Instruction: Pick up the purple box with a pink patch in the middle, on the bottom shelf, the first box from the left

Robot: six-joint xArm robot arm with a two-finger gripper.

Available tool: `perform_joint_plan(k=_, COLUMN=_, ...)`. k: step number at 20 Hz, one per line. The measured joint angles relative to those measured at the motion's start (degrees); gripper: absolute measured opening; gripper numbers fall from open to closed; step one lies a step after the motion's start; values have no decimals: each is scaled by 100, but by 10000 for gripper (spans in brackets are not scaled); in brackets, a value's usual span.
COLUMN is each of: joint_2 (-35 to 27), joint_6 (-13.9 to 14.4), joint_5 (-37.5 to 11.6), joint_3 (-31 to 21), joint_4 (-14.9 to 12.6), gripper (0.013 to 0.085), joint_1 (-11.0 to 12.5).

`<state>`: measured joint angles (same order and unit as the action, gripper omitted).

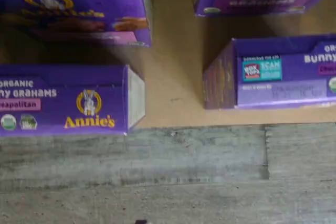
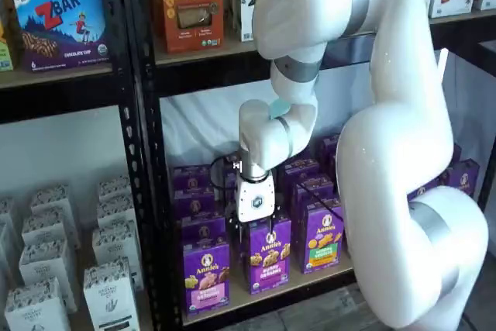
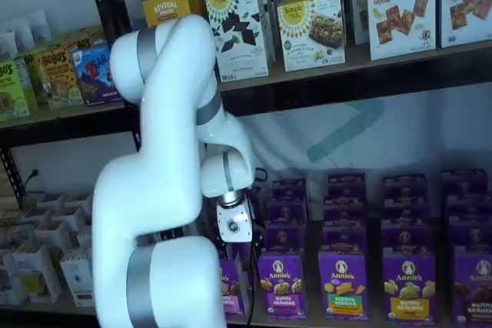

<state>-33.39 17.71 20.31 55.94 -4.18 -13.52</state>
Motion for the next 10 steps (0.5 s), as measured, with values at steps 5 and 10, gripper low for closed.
perform_joint_plan(k=5, joint_2=-76, joint_6=-348, joint_5=-81, joint_3=120, joint_4=377, gripper=850, joint_1=-8)
perform_joint_plan(k=10, joint_2=-87, joint_6=-505, joint_5=41, joint_3=243, joint_4=554, gripper=850, joint_1=-13)
